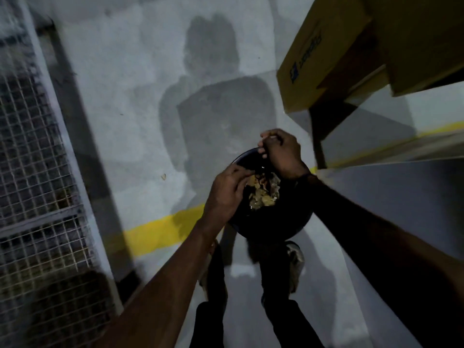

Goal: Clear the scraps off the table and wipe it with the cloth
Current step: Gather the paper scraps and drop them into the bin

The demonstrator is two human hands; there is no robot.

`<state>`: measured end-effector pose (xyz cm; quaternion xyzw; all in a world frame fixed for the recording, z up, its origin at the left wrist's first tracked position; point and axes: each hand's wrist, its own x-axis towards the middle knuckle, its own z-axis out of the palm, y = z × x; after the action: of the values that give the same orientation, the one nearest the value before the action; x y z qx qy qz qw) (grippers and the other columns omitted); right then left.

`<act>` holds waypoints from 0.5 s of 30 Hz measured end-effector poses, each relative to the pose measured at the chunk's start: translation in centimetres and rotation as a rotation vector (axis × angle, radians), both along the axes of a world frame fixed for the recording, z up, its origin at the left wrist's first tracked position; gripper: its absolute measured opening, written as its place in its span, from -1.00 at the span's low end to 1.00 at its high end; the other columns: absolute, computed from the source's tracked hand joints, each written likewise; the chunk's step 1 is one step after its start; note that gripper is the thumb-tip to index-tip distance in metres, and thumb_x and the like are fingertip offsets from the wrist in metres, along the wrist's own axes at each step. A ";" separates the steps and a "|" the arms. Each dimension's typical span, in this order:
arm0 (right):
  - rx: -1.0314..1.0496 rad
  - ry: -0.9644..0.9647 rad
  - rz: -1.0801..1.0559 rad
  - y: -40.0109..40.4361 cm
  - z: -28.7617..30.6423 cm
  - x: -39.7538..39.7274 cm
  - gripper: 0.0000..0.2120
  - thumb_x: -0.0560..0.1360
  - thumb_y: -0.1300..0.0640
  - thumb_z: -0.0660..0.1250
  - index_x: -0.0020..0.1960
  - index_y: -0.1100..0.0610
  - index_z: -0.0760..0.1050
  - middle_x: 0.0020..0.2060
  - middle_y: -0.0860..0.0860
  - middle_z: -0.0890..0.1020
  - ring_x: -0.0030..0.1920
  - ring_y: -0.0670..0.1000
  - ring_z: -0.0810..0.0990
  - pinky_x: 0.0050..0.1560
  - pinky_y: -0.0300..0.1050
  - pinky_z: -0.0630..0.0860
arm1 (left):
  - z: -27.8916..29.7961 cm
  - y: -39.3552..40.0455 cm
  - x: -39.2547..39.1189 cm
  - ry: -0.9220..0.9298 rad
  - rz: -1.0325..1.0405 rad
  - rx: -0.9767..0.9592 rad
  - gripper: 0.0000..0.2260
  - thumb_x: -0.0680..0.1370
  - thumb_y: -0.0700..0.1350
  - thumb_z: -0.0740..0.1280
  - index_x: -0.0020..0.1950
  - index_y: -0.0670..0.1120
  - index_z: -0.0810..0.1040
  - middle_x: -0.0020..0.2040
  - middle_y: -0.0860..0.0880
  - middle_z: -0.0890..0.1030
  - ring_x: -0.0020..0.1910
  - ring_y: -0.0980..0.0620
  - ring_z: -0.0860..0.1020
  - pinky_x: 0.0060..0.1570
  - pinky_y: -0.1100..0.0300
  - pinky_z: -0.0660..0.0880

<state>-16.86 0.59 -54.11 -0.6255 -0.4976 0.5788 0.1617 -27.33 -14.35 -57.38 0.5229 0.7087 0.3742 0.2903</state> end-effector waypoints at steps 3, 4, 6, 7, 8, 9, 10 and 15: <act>-0.013 -0.023 -0.048 -3.4 0.3 1.8 -0.86 0.66 0.31 0.24 0.06 0.20 0.57 -0.24 0.04 0.65 -0.38 -0.18 0.60 -0.30 -0.27 0.54 | 0.4 -2.1 0.4 -0.002 -0.014 -0.048 -0.75 0.59 -0.25 0.36 0.25 -0.19 0.70 0.15 -0.15 0.71 0.14 -0.14 0.67 0.17 0.06 0.57; -0.021 -0.019 -0.068 -4.3 0.4 2.3 -0.86 0.66 0.31 0.25 0.04 0.16 0.56 -0.23 0.04 0.65 -0.37 -0.14 0.60 -0.28 -0.22 0.53 | 0.6 -2.5 0.2 -0.003 0.038 -0.050 -0.76 0.60 -0.22 0.35 0.24 -0.18 0.69 0.14 -0.14 0.71 0.12 -0.13 0.67 0.16 0.06 0.57; -0.029 -0.026 -0.094 -5.9 0.9 2.6 -0.85 0.66 0.30 0.26 0.02 0.12 0.57 -0.23 0.06 0.66 -0.36 -0.12 0.60 -0.27 -0.18 0.51 | 1.4 -3.3 -0.3 -0.017 0.137 -0.061 -0.78 0.62 -0.21 0.33 0.21 -0.16 0.69 0.10 -0.10 0.71 0.07 -0.10 0.68 0.11 0.05 0.59; -0.027 -0.035 -0.086 -6.6 1.3 2.4 -0.87 0.65 0.31 0.27 0.05 0.15 0.57 -0.23 0.05 0.66 -0.39 -0.16 0.60 -0.28 -0.23 0.51 | 1.7 -3.6 -0.7 -0.029 0.175 -0.071 -0.80 0.62 -0.20 0.33 0.18 -0.15 0.69 0.08 -0.09 0.70 0.04 -0.08 0.68 0.08 0.05 0.60; -0.028 -0.035 -0.061 -7.3 1.8 1.9 -0.88 0.65 0.32 0.27 0.08 0.19 0.57 -0.24 0.05 0.64 -0.42 -0.22 0.59 -0.32 -0.30 0.51 | 2.1 -4.1 -1.2 -0.033 0.227 -0.080 -0.81 0.62 -0.20 0.33 0.16 -0.14 0.69 0.06 -0.08 0.70 0.00 -0.06 0.67 0.05 0.04 0.62; -0.036 -0.026 -0.032 -8.0 2.4 1.1 -0.88 0.65 0.34 0.27 0.11 0.22 0.56 -0.25 0.04 0.63 -0.44 -0.25 0.57 -0.35 -0.35 0.50 | 2.2 -4.7 -1.9 -0.039 0.294 -0.097 -0.83 0.63 -0.19 0.33 0.14 -0.12 0.69 0.03 -0.06 0.69 -0.04 -0.03 0.67 0.01 0.04 0.63; -0.051 -0.003 -0.008 -8.8 2.9 0.1 -0.88 0.65 0.35 0.26 0.12 0.23 0.55 -0.25 0.05 0.62 -0.44 -0.26 0.57 -0.35 -0.36 0.50 | 2.2 -5.4 -2.8 -0.053 0.373 -0.113 -0.85 0.63 -0.18 0.33 0.11 -0.11 0.69 0.00 -0.05 0.69 -0.07 0.00 0.67 -0.03 0.04 0.63; -0.063 0.102 0.047 -13.0 1.9 -6.1 -0.87 0.61 0.35 0.26 0.07 0.18 0.55 -0.18 0.14 0.62 -0.29 -0.08 0.62 -0.21 -0.16 0.56 | 0.6 -8.8 -6.7 -0.142 0.753 -0.217 -0.83 0.61 -0.30 0.29 0.01 -0.13 0.66 -0.15 -0.07 0.69 -0.15 -0.07 0.68 -0.09 0.10 0.62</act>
<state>-22.97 -12.41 -52.21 -0.5879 -0.4849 0.6290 0.1535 -33.99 -23.20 -56.81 0.1656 0.8645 0.4124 0.2347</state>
